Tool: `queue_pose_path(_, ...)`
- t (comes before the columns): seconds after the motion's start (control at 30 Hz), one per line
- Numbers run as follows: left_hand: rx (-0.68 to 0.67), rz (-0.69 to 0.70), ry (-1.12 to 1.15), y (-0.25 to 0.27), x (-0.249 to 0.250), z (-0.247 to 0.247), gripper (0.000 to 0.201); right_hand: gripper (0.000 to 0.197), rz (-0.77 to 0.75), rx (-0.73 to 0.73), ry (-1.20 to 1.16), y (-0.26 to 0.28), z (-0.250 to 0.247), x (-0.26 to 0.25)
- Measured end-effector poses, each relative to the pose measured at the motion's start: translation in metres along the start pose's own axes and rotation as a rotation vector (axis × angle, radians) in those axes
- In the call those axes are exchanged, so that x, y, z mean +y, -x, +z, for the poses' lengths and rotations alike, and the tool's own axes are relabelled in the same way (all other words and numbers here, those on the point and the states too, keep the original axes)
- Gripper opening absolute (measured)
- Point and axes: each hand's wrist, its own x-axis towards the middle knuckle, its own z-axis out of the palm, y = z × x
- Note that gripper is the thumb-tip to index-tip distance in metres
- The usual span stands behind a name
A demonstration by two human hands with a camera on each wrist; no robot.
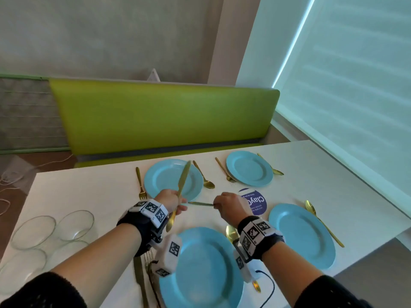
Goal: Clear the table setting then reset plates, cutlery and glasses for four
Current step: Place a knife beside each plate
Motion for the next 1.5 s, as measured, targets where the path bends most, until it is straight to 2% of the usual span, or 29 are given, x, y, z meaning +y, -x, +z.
queue_pose_path(0.13,0.111,-0.042,0.082,-0.025,0.015,-0.016,0.011,0.022,0.204,0.005,-0.034,-0.047,-0.005,0.030)
queue_pose_path(0.23,0.147,-0.051,0.057,-0.045,0.020,-0.024,0.017,0.024,0.369,-0.063,-0.058,-0.097,0.002,0.059)
queue_pose_path(0.3,0.167,-0.047,0.051,-0.059,0.021,-0.029,0.022,0.026,0.413,-0.121,-0.004,-0.131,0.012,0.077)
queue_pose_path(0.4,0.199,-0.056,0.084,-0.074,0.020,-0.035,0.013,0.020,0.461,-0.217,0.075,-0.172,0.030,0.094)
queue_pose_path(0.57,0.254,-0.101,0.123,-0.092,0.016,-0.042,0.020,0.015,0.543,-0.241,-0.024,-0.212,0.053,0.106)
queue_pose_path(0.77,0.317,-0.112,0.124,-0.110,0.020,-0.043,0.022,0.011,0.570,-0.264,-0.115,-0.236,0.070,0.112)
queue_pose_path(0.93,0.302,-0.117,0.121,-0.119,0.024,-0.037,0.021,0.020,0.561,-0.278,-0.124,-0.244,0.077,0.111)
queue_pose_path(1.5,0.298,-0.115,0.085,-0.125,0.027,-0.024,0.018,0.024,0.640,-0.161,-0.191,-0.253,0.074,0.109)
